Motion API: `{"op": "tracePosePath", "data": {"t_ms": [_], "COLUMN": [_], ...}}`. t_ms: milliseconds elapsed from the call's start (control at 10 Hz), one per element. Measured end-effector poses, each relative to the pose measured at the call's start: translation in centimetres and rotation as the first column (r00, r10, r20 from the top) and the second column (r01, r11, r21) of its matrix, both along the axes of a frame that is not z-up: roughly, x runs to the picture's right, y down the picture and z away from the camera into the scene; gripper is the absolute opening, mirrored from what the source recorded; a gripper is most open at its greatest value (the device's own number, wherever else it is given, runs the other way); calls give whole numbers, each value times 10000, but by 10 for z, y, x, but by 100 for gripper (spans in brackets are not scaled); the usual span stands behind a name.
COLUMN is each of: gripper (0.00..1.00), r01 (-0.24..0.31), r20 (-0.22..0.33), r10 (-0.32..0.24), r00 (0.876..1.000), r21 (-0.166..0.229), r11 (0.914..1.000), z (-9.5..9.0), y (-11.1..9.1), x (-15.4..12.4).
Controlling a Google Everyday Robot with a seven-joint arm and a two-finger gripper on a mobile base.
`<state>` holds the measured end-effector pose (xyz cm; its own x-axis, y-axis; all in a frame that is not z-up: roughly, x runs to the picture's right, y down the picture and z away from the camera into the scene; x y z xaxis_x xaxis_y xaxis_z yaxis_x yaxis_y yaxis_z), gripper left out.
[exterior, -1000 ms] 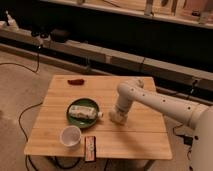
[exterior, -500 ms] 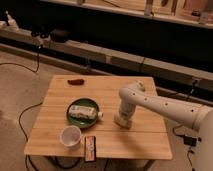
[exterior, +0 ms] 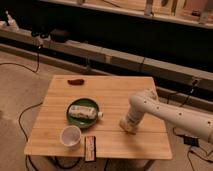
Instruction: Wipe the white sponge on the table
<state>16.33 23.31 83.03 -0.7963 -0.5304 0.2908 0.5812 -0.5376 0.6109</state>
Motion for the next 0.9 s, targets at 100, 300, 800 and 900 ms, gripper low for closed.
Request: {"op": "tracePosePath", "data": {"t_ms": [100, 300, 800, 900], "gripper": [0, 0, 0, 0], "r01": [-555, -1402, -2553, -2526], "r20": [-58, -145, -332, -313], "r10": [556, 1408, 2563, 2533], "r00": [9984, 9899, 9660, 9669], "r21": [158, 399, 316, 244], "r11": [9983, 9893, 9663, 9673], "z": [-3, -6, 6, 11], "y": [1, -1, -13, -19], "x": [15, 42, 96, 98]}}
